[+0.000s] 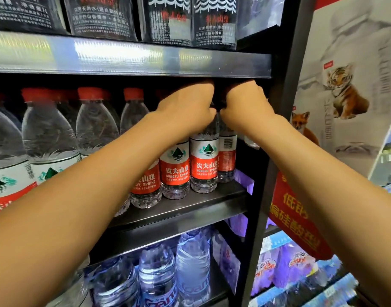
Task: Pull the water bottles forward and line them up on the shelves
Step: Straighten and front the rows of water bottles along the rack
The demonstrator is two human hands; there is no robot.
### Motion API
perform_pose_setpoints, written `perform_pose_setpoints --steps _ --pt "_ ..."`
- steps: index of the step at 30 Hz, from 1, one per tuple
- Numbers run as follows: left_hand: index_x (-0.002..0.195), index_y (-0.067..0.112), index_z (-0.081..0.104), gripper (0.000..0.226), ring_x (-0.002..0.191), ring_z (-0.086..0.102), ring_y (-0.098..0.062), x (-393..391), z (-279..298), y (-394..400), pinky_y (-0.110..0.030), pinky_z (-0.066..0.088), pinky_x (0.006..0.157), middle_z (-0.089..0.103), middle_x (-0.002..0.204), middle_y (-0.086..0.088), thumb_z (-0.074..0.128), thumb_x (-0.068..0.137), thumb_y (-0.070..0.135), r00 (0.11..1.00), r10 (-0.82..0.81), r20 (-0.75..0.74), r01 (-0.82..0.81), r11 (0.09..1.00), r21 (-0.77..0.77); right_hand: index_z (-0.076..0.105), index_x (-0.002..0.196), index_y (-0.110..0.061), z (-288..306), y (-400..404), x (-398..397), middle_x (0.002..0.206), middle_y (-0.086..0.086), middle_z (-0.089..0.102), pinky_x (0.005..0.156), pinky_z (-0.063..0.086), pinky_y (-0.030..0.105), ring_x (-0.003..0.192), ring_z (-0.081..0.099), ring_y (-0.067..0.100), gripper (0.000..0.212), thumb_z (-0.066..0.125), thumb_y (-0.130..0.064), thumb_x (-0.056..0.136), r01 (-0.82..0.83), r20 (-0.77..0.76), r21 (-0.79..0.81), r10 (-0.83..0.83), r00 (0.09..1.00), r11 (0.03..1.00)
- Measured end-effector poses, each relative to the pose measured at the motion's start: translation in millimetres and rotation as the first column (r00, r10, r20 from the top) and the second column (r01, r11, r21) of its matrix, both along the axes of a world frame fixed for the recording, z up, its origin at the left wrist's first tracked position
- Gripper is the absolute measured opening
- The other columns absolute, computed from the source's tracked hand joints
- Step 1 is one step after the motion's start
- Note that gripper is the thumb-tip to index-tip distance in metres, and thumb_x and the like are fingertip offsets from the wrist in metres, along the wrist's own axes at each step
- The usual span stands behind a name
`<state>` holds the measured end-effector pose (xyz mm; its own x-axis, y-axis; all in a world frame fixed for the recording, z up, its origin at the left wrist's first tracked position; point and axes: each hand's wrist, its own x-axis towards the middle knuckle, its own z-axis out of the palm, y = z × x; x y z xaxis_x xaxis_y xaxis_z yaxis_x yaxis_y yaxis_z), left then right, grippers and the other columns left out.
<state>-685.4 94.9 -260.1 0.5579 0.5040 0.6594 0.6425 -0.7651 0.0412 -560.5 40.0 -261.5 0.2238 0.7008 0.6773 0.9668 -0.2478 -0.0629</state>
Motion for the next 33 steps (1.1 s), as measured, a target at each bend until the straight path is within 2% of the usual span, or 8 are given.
perform_pose_setpoints --steps 8,11,16,19,21,23,26,33 --pt "0.068 0.024 0.031 0.035 0.062 0.040 -0.017 2.1 1.1 4.2 -0.029 0.027 0.049 0.040 0.071 0.003 0.059 0.088 0.028 0.998 0.016 0.067 -0.015 1.000 -0.016 0.065 0.110 -0.005 8.5 2.7 2.7 0.110 0.019 0.062 0.070 0.041 0.031 0.088 0.055 0.035 0.024 0.060 -0.013 0.087 -0.038 -0.124 -0.049 0.032 0.992 0.998" --pt "0.068 0.023 0.032 0.032 0.060 0.039 -0.016 0.8 2.1 3.5 -0.028 0.027 0.048 0.041 0.071 0.001 0.059 0.085 0.023 0.995 0.040 0.091 -0.039 0.999 -0.015 0.066 0.095 -0.008 5.6 -0.2 -0.5 0.105 0.020 0.064 0.069 0.042 0.033 0.093 0.060 0.038 0.011 0.062 -0.013 0.086 -0.033 -0.051 0.009 0.033 0.998 0.999" --pt "0.068 0.023 0.032 0.033 0.063 0.042 -0.021 1.3 1.9 0.7 -0.030 0.027 0.050 0.041 0.071 0.001 0.060 0.086 0.023 0.995 0.053 0.081 -0.053 0.999 -0.004 0.068 0.109 -0.010 2.2 0.3 -4.0 0.104 0.016 0.064 0.066 0.043 0.034 0.092 0.061 0.037 0.024 0.065 -0.017 0.086 0.014 0.070 0.023 -0.016 0.997 1.000" --pt "0.068 0.022 0.031 0.034 0.060 0.038 -0.015 -0.2 2.4 1.5 -0.029 0.025 0.048 0.041 0.071 0.000 0.059 0.087 0.023 0.996 0.051 0.068 -0.051 0.999 -0.003 0.063 0.085 -0.010 7.7 -0.3 -5.0 0.079 0.009 0.053 0.065 0.039 0.031 0.071 0.050 0.028 0.005 0.062 -0.014 0.087 0.007 0.045 -0.081 -0.003 0.999 0.997" --pt "0.068 0.022 0.031 0.034 0.059 0.037 -0.013 -0.1 1.9 2.2 -0.028 0.025 0.047 0.041 0.070 0.000 0.059 0.086 0.022 0.996 0.044 0.073 -0.045 0.999 0.007 0.053 0.069 -0.010 10.1 -1.9 -2.8 0.073 0.008 0.047 0.065 0.037 0.031 0.068 0.047 0.027 0.021 0.061 -0.015 0.088 -0.005 0.013 -0.111 0.006 1.000 0.994" --pt "0.068 0.023 0.031 0.034 0.059 0.036 -0.012 0.4 0.9 2.7 -0.028 0.025 0.047 0.040 0.070 0.000 0.059 0.086 0.022 0.997 0.037 0.072 -0.039 0.999 0.018 0.063 0.085 -0.007 8.3 -1.2 0.1 0.086 0.012 0.057 0.067 0.042 0.033 0.080 0.055 0.032 0.011 0.062 -0.017 0.090 -0.021 0.015 -0.056 0.022 1.000 0.998" --pt "0.068 0.024 0.031 0.035 0.058 0.036 -0.011 0.0 0.1 4.1 -0.028 0.025 0.047 0.040 0.069 0.001 0.060 0.086 0.024 0.996 0.029 0.080 -0.031 0.999 0.027 0.064 0.120 -0.011 4.8 2.7 0.1 0.113 0.016 0.064 0.075 0.050 0.037 0.098 0.061 0.037 0.030 0.063 -0.018 0.091 -0.035 -0.026 0.002 0.035 0.999 0.999" --pt "0.067 0.021 0.032 0.036 0.056 0.035 -0.014 -0.9 -0.5 3.8 -0.030 0.024 0.047 0.039 0.068 -0.001 0.061 0.087 0.024 0.996 0.036 0.086 -0.038 0.999 0.017 0.056 0.081 -0.008 16.5 -5.4 -1.6 0.080 0.011 0.052 0.067 0.041 0.033 0.080 0.052 0.029 0.012 0.060 -0.018 0.087 -0.043 -0.095 -0.125 0.031 0.995 0.991"
